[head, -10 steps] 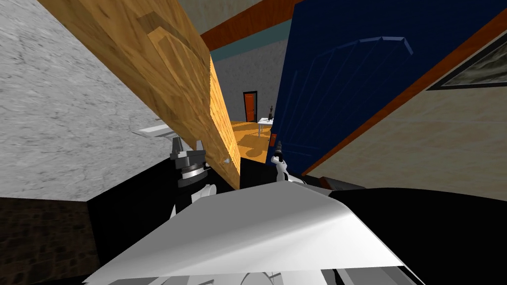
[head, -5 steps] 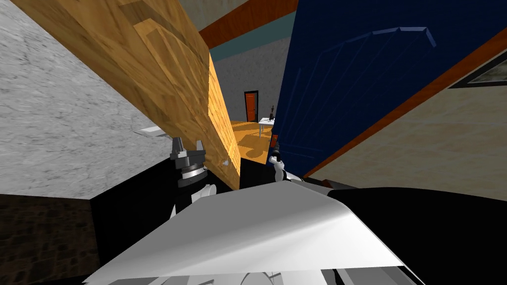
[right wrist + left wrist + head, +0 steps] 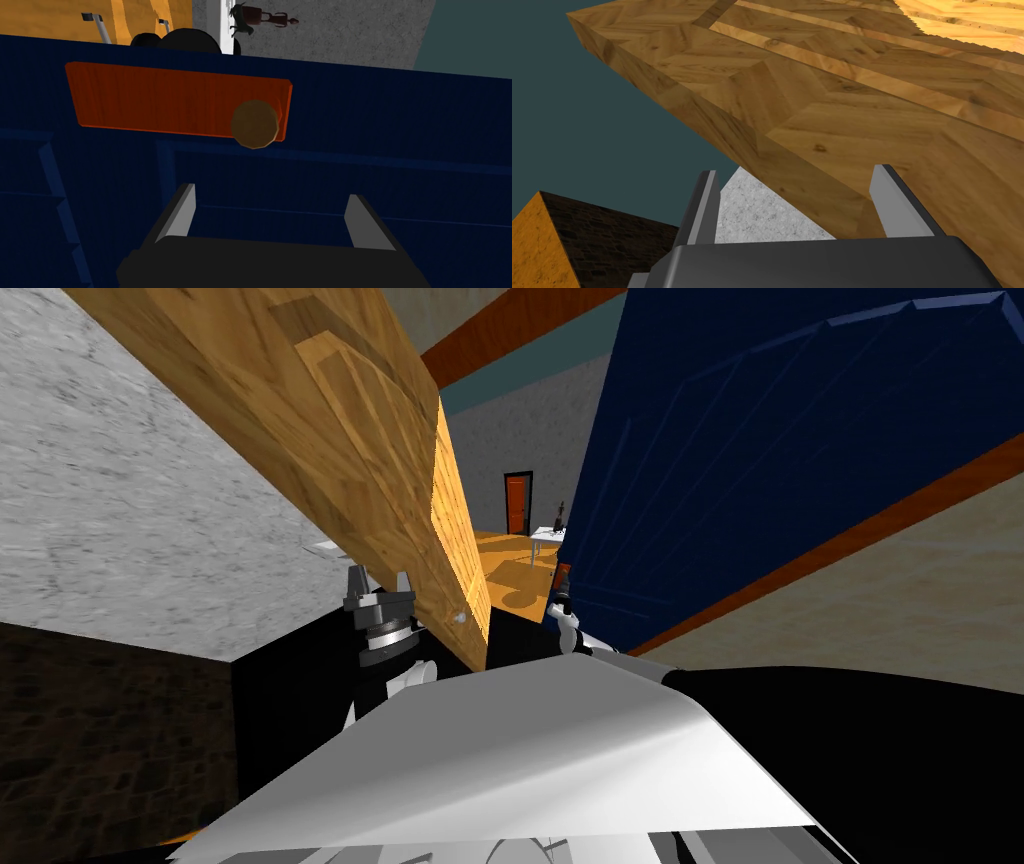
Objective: Pull the door open
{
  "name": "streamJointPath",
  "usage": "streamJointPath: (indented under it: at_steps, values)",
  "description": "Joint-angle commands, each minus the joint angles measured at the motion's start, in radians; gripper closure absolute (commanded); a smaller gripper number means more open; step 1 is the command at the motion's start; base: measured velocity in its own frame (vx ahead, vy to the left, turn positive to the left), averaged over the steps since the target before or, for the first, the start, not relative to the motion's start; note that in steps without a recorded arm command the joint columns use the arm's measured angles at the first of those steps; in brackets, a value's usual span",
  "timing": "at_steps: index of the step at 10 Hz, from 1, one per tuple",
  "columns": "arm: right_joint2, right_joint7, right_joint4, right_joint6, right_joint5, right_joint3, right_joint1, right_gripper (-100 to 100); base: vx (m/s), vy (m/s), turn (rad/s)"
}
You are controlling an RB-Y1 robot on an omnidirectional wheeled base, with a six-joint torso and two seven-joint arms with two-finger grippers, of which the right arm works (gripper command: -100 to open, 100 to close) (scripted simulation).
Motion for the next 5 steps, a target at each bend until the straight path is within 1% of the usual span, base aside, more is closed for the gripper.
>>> streamJointPath:
  at_steps: [1,2,3,4,5]
  values:
    - [-0.036,-0.003,0.022,-0.014,-0.012,-0.022,0.006,-100,0.051,-0.023,0.251]
    - [-0.036,-0.003,0.022,-0.014,-0.012,-0.022,0.006,-100,0.047,-0.033,0.130]
    - [-0.063,-0.006,0.027,-0.014,-0.023,-0.043,0.015,-100,0.066,-0.045,0.255]
    - [-0.075,-0.007,0.029,-0.015,-0.028,-0.054,0.019,-100,0.087,-0.065,0.263]
    - [-0.088,-0.009,0.032,-0.015,-0.033,-0.065,0.023,-100,0.070,-0.057,0.214]
